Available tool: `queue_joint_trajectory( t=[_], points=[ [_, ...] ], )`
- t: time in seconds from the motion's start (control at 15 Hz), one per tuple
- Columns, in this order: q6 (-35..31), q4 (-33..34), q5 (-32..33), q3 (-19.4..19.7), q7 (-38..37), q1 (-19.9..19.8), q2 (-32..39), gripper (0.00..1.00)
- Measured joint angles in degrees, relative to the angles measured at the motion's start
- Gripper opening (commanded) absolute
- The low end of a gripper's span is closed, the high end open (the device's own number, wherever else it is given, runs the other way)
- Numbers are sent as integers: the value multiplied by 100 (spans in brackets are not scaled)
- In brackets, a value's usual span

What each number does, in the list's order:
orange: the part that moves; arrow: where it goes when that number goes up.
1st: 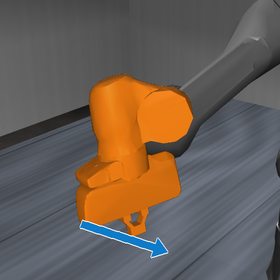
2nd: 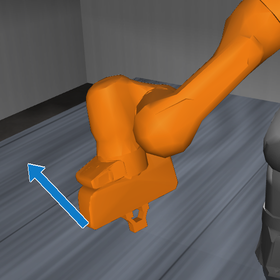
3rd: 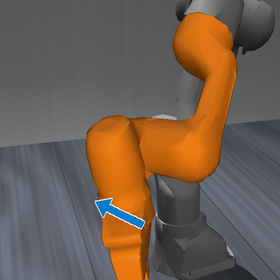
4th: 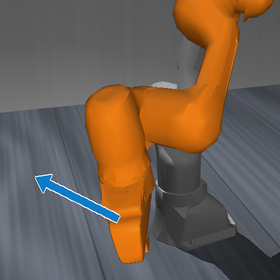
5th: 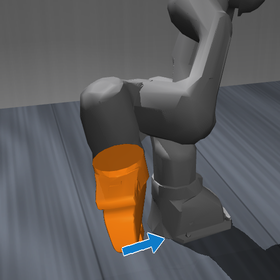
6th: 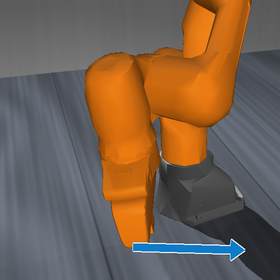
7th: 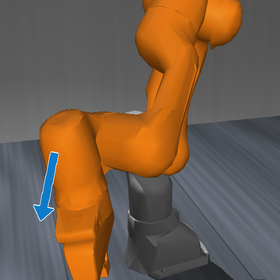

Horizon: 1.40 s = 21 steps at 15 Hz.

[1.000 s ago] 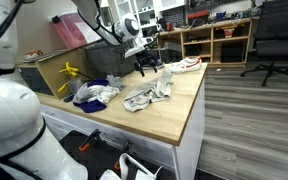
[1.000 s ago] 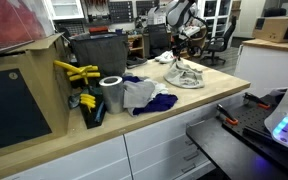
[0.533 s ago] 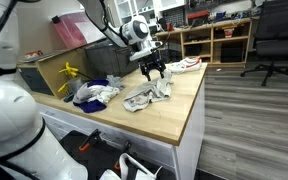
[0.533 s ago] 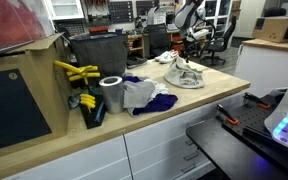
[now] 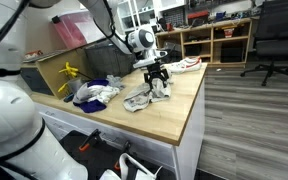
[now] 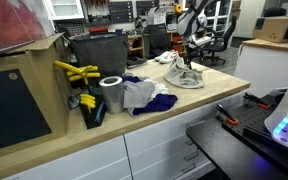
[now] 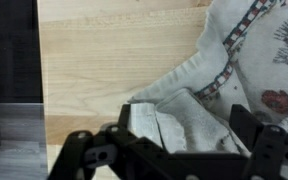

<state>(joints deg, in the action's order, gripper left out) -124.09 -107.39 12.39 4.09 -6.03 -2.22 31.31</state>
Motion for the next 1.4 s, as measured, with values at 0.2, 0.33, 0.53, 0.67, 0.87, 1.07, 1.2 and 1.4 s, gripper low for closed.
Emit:
queue_joint_trajectory(
  t=[0.2, 0.33, 0.53, 0.67, 0.87, 1.07, 1.2, 1.4],
  points=[
    [-37, 63, -5, -1, 1, -2, 155, 58],
    [-45, 105, -5, -2, 1, 3, 211, 43],
    [-48, 147, -5, -3, 1, 11, 240, 20],
    [-71, 153, -4, -3, 1, 21, 240, 5],
    [-152, 153, 11, -2, 1, 53, 240, 0],
    [-203, 153, 52, -1, 1, 104, 239, 1],
    [-214, 153, 59, -1, 1, 145, 237, 1],
    [-223, 148, 60, -7, 1, 220, 221, 1]
  ],
)
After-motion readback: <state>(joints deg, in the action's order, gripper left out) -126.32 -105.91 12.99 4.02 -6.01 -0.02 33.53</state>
